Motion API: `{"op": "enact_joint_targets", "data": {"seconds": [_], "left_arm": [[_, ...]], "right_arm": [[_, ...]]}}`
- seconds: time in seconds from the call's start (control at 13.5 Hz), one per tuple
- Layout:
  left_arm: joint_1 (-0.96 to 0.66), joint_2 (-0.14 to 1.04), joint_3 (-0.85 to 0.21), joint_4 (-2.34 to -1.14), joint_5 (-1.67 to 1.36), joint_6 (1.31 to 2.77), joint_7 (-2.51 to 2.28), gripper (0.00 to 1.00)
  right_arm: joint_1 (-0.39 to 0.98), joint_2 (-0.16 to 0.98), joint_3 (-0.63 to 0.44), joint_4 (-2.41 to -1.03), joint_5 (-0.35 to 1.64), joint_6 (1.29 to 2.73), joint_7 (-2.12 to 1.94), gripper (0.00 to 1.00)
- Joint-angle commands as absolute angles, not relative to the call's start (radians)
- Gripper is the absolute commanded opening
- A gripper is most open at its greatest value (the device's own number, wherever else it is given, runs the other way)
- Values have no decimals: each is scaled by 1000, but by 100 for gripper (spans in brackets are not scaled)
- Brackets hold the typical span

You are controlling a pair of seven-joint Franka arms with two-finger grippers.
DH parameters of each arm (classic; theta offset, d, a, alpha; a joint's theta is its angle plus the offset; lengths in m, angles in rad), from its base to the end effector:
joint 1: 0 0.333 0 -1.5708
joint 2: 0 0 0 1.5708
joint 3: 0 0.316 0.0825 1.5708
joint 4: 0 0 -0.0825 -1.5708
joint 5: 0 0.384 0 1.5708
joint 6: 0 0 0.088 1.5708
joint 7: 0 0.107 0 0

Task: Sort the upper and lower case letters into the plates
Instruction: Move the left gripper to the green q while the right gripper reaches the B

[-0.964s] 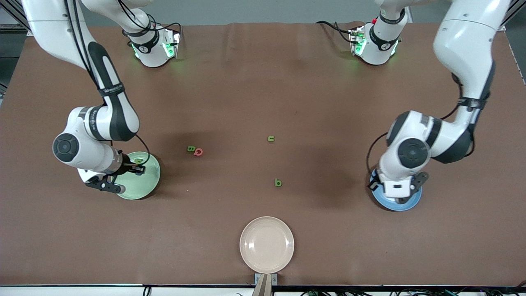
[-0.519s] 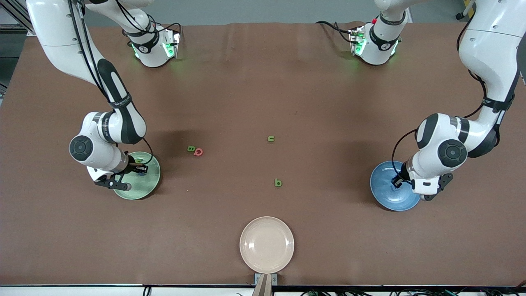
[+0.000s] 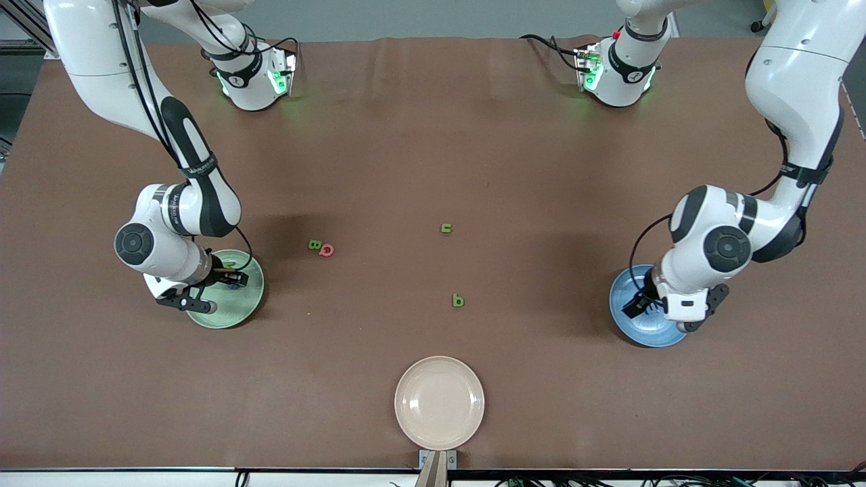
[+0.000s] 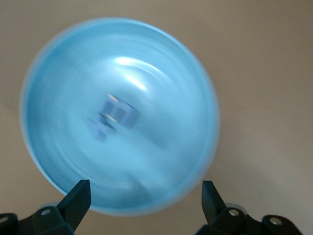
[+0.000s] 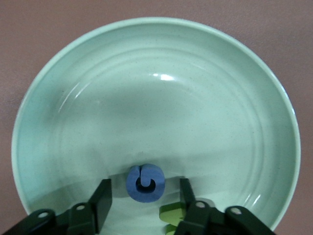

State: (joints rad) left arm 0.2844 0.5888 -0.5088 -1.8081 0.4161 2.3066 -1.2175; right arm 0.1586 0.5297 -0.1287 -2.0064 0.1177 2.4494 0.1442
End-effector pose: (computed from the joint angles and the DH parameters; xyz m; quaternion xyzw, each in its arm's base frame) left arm 0.6411 -0.1117 0.2505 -0.9241 -0.3818 -0.0140 0.0093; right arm 0.5960 0.0186 0.1835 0.9945 -0.0964 -0.0400 0.0006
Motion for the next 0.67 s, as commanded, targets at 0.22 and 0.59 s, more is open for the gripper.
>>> {"op": "enact_joint_targets", "data": {"seconds": [0.22, 0.59], "left_arm": [[-36, 750, -503, -1534, 426, 2281, -1534, 99], [-308, 857, -387, -1372, 436, 2276, -1433, 93]], "right_arm": [[217, 378, -110, -1945, 117, 2169, 275, 100], [428, 377, -110, -1957, 129, 2215, 598, 100]]}}
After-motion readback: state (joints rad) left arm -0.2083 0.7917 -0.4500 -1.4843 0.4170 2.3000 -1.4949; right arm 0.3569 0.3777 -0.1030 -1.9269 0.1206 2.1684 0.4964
